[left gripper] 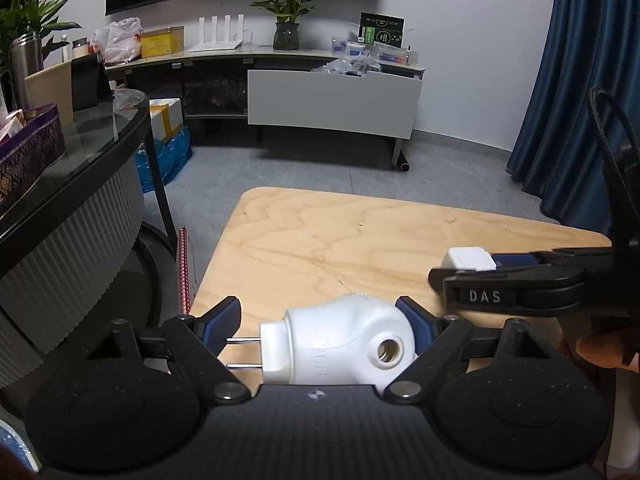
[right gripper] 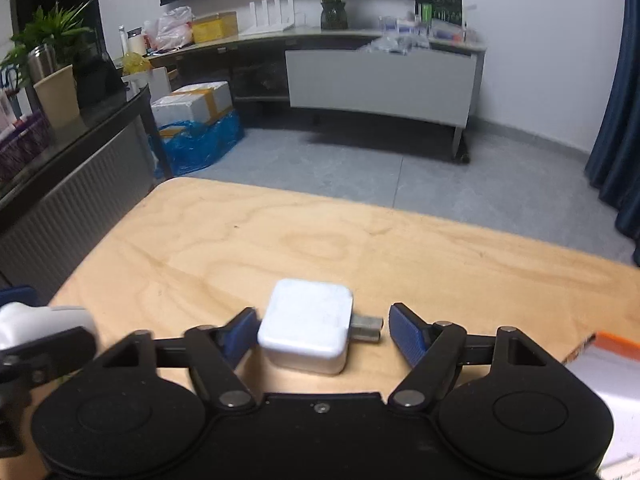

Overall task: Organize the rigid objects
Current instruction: 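Grasp the large white plug adapter with the left gripper while the right gripper grasps the small white charger, then carry the plug adapter and white charger over the white box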

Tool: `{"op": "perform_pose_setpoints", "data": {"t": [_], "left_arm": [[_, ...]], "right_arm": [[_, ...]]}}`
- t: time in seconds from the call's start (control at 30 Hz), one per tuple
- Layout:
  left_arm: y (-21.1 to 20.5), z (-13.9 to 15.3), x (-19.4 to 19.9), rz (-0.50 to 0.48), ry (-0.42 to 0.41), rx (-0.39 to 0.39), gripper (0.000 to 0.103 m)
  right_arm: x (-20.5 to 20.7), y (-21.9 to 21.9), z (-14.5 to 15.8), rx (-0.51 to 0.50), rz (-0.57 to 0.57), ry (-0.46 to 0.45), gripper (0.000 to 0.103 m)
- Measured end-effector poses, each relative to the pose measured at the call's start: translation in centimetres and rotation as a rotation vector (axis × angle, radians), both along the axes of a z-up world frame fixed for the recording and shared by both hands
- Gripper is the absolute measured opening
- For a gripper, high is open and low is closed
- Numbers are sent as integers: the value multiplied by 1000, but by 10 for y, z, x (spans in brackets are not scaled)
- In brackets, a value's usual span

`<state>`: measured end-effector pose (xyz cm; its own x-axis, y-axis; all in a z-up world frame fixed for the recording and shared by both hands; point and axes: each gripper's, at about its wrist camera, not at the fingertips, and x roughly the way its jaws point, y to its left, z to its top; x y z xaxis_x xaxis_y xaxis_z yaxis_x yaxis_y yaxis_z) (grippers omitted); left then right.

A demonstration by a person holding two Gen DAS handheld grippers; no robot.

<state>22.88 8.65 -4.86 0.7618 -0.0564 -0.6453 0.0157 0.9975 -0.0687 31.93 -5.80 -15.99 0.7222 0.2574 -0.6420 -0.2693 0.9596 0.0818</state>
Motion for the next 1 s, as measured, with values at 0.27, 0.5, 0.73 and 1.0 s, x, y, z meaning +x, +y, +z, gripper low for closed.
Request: {"op": "perform_pose_setpoints", "data": {"t": [0.27, 0.5, 0.73, 1.0], "left_arm": [[-3, 5, -14, -2, -5, 0, 86], [-14, 15, -43, -10, 0, -6, 86], [-31, 28, -83, -33, -13, -9, 86], [-46, 42, -116, -57, -43, -2, 86]], "right_arm": [[-38, -11, 14, 15, -11, 6, 71], [-100, -30, 42, 60, -15, -24, 71], [-170, -51, 65, 109, -51, -59, 71], [-228, -68, 75, 95, -83, -86, 71]]}}
